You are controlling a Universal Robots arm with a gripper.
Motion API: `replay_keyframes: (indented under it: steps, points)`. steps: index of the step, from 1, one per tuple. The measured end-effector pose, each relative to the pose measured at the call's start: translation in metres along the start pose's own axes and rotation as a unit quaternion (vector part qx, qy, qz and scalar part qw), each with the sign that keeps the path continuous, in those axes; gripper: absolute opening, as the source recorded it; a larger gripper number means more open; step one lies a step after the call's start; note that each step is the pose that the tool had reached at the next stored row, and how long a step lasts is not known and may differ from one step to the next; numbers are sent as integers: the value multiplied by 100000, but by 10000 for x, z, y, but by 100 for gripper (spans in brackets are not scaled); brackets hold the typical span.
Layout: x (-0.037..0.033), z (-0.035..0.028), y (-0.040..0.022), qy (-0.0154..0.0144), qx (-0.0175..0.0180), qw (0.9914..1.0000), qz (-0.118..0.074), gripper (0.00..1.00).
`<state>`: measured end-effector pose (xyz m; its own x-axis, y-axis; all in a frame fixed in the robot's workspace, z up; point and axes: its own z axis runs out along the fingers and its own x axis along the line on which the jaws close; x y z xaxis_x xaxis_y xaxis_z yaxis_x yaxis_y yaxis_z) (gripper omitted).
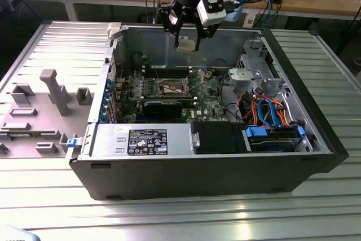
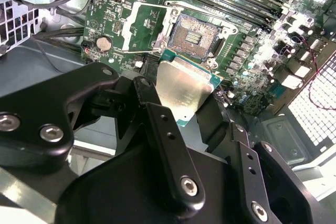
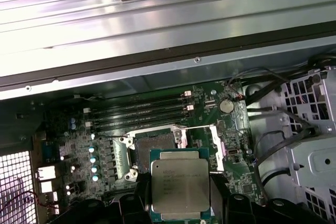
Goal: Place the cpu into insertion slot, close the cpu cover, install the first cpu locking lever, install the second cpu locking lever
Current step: 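Place the cpu into insertion slot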
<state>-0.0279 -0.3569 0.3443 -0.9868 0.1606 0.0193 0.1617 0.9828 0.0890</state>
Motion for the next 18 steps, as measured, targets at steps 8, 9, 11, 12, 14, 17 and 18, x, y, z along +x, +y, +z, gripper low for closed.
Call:
replay_keyframes:
  steps: [8, 9, 11, 12, 14, 17, 18]
  points:
    - [0, 0, 0, -67, -14, 99997, 719, 55]
    - [0, 0, 0, -79, -16, 99996, 870, 55]
    - [0, 0, 0, -96, -21, 99994, 1050, 55]
    - [0, 0, 0, -99, -21, 99994, 1117, 55]
    - [0, 0, 0, -116, -26, 99992, 1261, 55]
    - [0, 0, 0, -132, -27, 99989, 1486, 55]
    - [0, 0, 0, -144, -29, 99987, 1590, 55]
